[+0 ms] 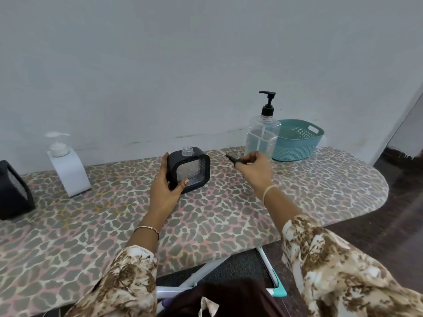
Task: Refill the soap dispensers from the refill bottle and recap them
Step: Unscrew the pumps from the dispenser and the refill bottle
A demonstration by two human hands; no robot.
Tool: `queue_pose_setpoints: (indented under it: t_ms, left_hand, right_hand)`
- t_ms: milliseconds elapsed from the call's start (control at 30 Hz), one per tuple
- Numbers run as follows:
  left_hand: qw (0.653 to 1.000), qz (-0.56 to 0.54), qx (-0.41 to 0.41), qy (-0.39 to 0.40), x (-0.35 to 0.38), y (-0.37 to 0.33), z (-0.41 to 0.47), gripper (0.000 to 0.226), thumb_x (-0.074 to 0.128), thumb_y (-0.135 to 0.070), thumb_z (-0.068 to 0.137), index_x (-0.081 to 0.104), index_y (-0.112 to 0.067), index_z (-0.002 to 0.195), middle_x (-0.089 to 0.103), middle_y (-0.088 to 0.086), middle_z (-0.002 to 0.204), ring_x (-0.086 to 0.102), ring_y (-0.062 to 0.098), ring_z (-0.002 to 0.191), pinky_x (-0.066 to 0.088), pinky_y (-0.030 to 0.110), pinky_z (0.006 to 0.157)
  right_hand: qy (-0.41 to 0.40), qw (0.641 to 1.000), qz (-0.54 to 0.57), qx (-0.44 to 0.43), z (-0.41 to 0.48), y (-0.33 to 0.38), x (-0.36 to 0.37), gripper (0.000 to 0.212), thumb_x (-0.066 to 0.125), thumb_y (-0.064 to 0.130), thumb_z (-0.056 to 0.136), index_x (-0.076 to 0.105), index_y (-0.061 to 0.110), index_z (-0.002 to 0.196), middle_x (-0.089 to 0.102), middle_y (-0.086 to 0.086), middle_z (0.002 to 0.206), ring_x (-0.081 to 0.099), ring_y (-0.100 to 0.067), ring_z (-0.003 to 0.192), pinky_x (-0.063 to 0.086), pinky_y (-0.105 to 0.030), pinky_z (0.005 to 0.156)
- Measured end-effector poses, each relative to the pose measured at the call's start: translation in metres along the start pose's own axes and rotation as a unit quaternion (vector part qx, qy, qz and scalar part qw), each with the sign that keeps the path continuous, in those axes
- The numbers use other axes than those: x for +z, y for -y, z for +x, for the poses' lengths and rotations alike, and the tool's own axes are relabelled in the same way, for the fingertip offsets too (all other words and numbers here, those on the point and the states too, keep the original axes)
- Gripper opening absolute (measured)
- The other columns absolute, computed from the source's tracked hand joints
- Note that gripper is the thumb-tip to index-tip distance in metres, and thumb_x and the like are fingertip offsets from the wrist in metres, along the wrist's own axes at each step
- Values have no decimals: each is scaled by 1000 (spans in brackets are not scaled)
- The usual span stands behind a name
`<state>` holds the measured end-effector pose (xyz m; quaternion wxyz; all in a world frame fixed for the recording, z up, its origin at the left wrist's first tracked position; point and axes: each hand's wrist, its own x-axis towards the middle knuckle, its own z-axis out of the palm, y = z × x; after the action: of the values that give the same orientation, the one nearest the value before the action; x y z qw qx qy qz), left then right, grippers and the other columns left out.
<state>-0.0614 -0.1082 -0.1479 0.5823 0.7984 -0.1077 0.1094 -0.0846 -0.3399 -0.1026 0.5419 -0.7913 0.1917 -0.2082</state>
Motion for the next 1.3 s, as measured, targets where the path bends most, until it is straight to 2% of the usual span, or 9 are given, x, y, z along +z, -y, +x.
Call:
queue_pose_setpoints:
  t_ms: [133,400,533,667,733,833,1000,1200,1300]
  left_hand:
    - [999,25,15,-18,0,2,0,88,74,-14,83,21,-36,150,52,0,139,56,17,120,50,40,99]
    - [998,48,32,-36,0,-4,-3,87,76,-16,81,24,-27,150,52,3,137,58,15,114,52,34,95]
    - [999,37,25,-29,-1,-4,-3,89,78,-19,80,24,-31,150,52,3,136,59,17,113,54,39,94]
    - [998,30,2,-47,-2,-12,0,101,82,-42,70,18,-40,148,37,2,149,39,21,134,41,45,108]
    - [987,88,52,-126,0,-31,4,93,75,-48,75,21,-33,149,31,1,151,28,22,140,29,39,115]
    - [955,106,190,-199,10,-78,14,69,63,-38,89,32,-17,147,36,3,149,30,19,139,18,12,112]
    - [953,83,266,-116,66,-134,38,60,58,-22,92,35,-15,146,39,4,146,33,17,138,26,21,110]
    - [983,84,166,11,130,-125,68,76,65,-26,86,25,-18,150,29,4,152,27,17,141,30,33,114]
    - [984,112,103,93,153,-115,80,98,74,-40,78,15,-17,152,22,4,156,19,19,144,28,34,115]
  right_hand:
    - [-1,996,-89,-10,-7,-28,6,28,75,16,74,58,12,96,62,0,86,57,-14,76,42,-18,57]
    - [-13,990,-138,-38,-8,-40,14,31,75,21,75,57,14,98,62,-3,98,58,-21,93,49,-32,79]
    - [-82,966,-211,-127,-14,-33,12,41,66,46,78,57,20,109,61,3,109,53,-18,108,42,-37,97]
    - [-165,939,-205,-222,-11,1,-1,38,63,37,82,55,19,114,58,1,113,48,-20,113,33,-38,98]
    - [-204,935,-174,-233,0,17,-9,41,62,33,81,52,17,118,54,-2,117,46,-22,116,34,-39,98]
    - [-220,937,-157,-223,28,33,-21,58,60,36,82,43,14,132,47,-6,132,40,-25,126,35,-44,104]
    - [-148,950,-213,-173,80,49,-39,84,54,52,88,21,5,149,31,-11,151,26,-27,141,23,-41,114]
    - [-130,969,-114,-178,105,45,-44,39,65,44,85,57,15,110,61,-2,108,55,-20,106,42,-31,90]
    - [-159,971,-60,-170,108,42,-44,37,71,49,78,62,19,97,63,3,98,58,-14,94,45,-28,85]
